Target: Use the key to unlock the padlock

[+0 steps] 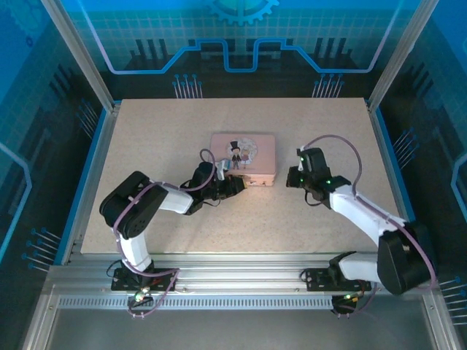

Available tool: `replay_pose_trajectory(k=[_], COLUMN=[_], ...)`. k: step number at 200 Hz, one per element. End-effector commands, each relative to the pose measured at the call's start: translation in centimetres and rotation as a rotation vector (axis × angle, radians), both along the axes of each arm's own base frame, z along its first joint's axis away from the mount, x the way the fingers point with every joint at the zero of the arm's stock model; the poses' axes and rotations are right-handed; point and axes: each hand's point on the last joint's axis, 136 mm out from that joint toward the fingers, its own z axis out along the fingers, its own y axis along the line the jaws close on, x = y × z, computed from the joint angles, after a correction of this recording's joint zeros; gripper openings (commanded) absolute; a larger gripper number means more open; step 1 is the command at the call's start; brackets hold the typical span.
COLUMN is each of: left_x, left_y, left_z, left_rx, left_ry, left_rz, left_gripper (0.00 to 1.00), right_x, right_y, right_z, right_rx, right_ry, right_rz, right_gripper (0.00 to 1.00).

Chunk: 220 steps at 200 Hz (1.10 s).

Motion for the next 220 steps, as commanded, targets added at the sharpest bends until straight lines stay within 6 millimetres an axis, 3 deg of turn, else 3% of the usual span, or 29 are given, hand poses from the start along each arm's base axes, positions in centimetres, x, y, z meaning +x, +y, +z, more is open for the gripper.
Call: replay_pose_trajectory(k=[1,56,106,184,220], left_x=[-0.9,-0.5,0.2,1.0,1.0], left_y=[1.1,0.4,-0.9,-1.5,-1.7], left_z=[-1.2,0.8,2.9,5.1,5.1], left_rx=[0.032,0.017,-0.008,-0.058,-0.066], left_ry=[0.164,0.183,0.186,0.184,0.193], left_rz=[0.064,0.076,0.074,0.087,0.083], left_gripper=[0.08,0.09,0.09,0.09,0.1], right_x=[-1.2,-5.2,-7.7,-9.0,-9.0], right_y=[0.9,3.0,4.4,5.5,5.8], right_z=[1.8,5.1,6.3,7.2,8.2], right_rx=[0.117,0.326,0.478,0.618,0.639], right_ry=[-0.061,-0.146,-0.167,-0.163,-0.168], right_rz=[0.057,0.222,0.299,0.313,0.309], right_gripper=[0.0,0.0,0.0,0.0,0.0])
